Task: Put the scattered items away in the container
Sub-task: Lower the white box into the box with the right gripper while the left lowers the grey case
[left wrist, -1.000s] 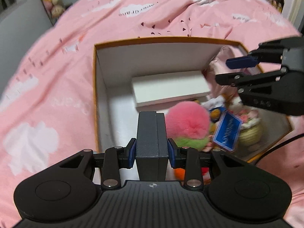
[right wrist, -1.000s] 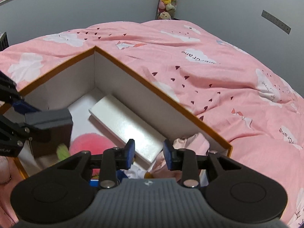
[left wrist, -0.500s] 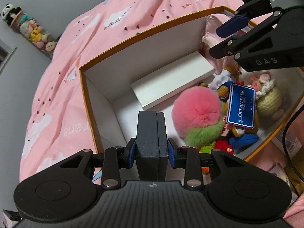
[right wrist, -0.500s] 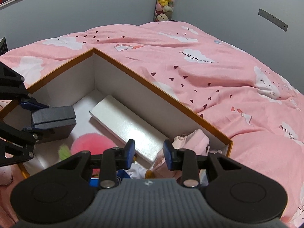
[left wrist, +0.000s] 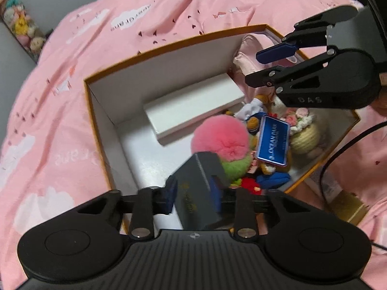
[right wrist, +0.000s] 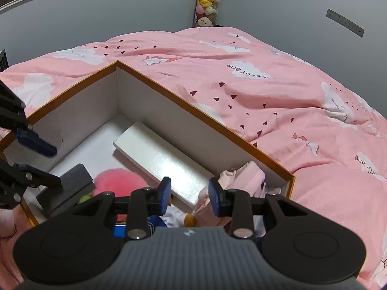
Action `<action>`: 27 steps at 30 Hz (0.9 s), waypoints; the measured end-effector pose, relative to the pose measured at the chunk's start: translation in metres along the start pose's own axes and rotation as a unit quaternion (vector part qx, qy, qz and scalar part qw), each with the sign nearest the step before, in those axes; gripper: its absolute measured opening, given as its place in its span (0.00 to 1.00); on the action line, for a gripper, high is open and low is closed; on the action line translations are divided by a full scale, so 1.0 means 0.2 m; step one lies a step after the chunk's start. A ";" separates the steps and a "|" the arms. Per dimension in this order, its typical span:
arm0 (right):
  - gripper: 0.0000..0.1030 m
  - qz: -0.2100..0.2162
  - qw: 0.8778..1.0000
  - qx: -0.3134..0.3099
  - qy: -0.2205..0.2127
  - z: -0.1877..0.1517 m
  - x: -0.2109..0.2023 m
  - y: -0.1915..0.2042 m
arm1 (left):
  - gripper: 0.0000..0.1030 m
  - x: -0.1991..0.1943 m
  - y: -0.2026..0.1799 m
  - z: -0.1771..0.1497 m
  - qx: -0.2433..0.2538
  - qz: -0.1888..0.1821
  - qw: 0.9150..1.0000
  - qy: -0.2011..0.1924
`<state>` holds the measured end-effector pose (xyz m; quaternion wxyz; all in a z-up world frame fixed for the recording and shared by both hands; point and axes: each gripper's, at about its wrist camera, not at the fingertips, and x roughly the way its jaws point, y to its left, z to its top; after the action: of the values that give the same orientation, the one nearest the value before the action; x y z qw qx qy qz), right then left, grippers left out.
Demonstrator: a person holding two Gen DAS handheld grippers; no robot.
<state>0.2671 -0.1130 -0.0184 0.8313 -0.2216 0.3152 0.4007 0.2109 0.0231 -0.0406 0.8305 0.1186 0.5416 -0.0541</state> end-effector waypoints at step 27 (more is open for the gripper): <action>0.36 0.018 1.000 0.014 0.007 -0.01 0.03 0.00 | 0.17 0.03 0.10 0.05 -0.059 -0.030 0.997 0.032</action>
<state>0.2696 -0.1113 -0.0249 0.8248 -0.2066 0.3305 0.4096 0.2272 0.0406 -0.0394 0.8163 0.0544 0.5734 -0.0432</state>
